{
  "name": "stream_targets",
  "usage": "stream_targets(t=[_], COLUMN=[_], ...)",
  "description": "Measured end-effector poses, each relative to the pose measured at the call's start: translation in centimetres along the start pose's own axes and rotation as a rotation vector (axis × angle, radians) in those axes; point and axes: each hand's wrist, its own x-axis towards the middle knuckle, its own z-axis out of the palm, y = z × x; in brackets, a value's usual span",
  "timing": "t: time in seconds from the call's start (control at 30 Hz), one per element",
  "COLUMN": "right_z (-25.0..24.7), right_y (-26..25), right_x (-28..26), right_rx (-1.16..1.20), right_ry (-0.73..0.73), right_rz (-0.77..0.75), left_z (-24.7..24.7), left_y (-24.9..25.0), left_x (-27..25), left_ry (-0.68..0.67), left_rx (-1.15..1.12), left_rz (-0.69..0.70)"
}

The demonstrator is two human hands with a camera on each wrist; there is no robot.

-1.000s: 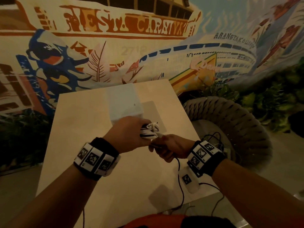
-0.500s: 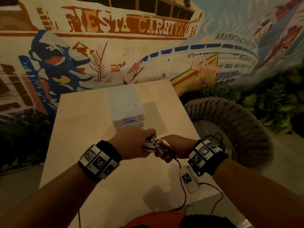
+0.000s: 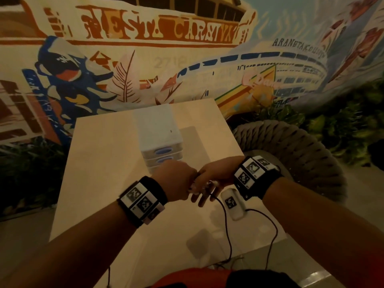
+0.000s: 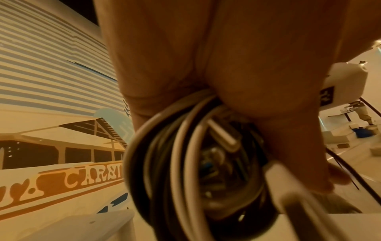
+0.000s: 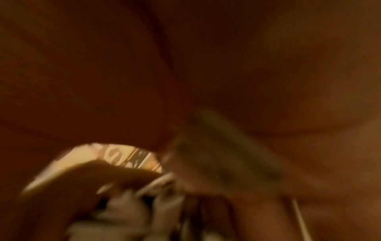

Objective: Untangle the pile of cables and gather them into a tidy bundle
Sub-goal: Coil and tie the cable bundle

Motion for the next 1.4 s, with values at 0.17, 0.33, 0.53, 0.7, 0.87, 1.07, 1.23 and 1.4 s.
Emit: stream_targets(t=[0.17, 0.33, 0.53, 0.7, 0.87, 1.07, 1.23, 1.4], right_z=[2.7, 3.7, 2.5, 2.1, 2.2, 2.4, 1.1, 0.9], right_y=[-0.3, 0.1, 0.4, 0.5, 0.4, 0.2, 1.5, 2.2], right_x=[2.9, 3.3, 1.6, 1.6, 1.9, 1.6, 0.6, -0.2], right_rx=[-0.276, -0.413, -0.311, -0.336, -0.193, -0.300, -0.130, 0.270], right_ry=[0.354, 0.415, 0.378, 0.349, 0.251, 0.426, 0.454, 0.424], right_rz=[0.069, 0.099, -0.015, 0.009, 0.051, -0.002, -0.141, -0.423], left_z=[1.6, 3.7, 3.7, 3.4, 2.3, 2.1, 3.0, 4.7], left_y=[-0.2, -0.3, -2.0, -1.4, -0.1, -1.2, -4.4, -4.6], left_x=[0.8, 0.4, -0.4, -0.6, -0.4, -0.3, -1.2, -1.8], left_ry=[-0.038, 0.026, 0.192, 0.113, 0.067, 0.126, 0.287, 0.202], left_rx=[-0.008, -0.060, -0.286, -0.237, -0.107, -0.280, -0.674, -1.256], left_rz=[-0.038, -0.049, -0.045, -0.035, -0.009, -0.002, -0.028, -0.102])
